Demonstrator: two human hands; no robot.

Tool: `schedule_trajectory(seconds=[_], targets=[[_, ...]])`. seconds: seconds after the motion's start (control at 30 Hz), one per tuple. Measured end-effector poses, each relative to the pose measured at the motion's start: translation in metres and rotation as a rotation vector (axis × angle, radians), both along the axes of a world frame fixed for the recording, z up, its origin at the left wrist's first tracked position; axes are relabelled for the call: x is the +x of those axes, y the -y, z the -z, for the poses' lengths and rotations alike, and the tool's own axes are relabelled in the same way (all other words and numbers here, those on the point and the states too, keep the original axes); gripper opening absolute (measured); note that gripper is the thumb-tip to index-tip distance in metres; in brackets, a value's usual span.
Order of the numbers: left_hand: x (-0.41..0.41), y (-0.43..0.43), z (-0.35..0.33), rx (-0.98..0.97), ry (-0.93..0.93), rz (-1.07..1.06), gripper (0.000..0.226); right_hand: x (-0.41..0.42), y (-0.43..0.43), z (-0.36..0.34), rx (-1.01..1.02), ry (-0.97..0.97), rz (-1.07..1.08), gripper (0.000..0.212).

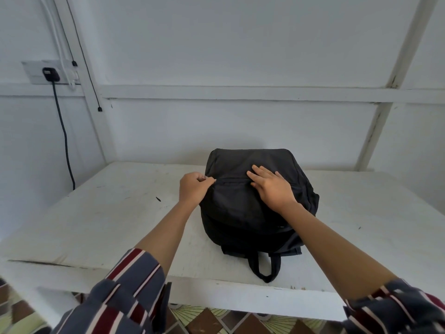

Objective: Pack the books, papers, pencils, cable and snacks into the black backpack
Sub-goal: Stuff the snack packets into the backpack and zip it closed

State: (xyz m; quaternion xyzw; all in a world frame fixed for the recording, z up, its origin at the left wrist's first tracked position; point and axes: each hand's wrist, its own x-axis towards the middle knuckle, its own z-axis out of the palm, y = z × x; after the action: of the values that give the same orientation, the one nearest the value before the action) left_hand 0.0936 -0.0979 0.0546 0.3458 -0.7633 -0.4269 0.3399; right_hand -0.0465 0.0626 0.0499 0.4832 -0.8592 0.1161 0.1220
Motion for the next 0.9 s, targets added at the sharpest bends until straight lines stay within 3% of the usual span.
schedule_trajectory(seconds=[0.13, 0.23, 0.33, 0.5, 0.67, 0.8, 0.9], targets=[[0.002, -0.002, 0.002, -0.012, 0.026, 0.056, 0.011, -0.004, -0.005, -0.004, -0.02, 0.087, -0.059, 0.046], [0.0, -0.007, -0.001, -0.106, 0.03, 0.041, 0.031, -0.008, -0.013, -0.008, -0.09, 0.174, -0.125, 0.047], [-0.01, -0.021, -0.006, -0.337, 0.013, 0.098, 0.032, -0.012, -0.025, -0.013, -0.184, 0.206, -0.139, 0.044], [-0.037, -0.056, -0.004, -0.536, -0.027, 0.437, 0.028, -0.03, -0.06, -0.019, -0.372, 0.267, -0.044, 0.036], [-0.07, -0.093, -0.001, -0.609, 0.026, 0.629, 0.033, -0.062, -0.103, -0.009, -0.479, 0.398, 0.056, 0.032], [-0.097, -0.115, 0.0, -0.659, 0.107, 0.638, 0.039, -0.087, -0.124, 0.007, -0.544, 0.494, 0.135, 0.033], [-0.113, -0.127, -0.001, -0.694, 0.22, 0.622, 0.047, -0.103, -0.13, 0.019, -0.462, 0.546, 0.171, 0.037]])
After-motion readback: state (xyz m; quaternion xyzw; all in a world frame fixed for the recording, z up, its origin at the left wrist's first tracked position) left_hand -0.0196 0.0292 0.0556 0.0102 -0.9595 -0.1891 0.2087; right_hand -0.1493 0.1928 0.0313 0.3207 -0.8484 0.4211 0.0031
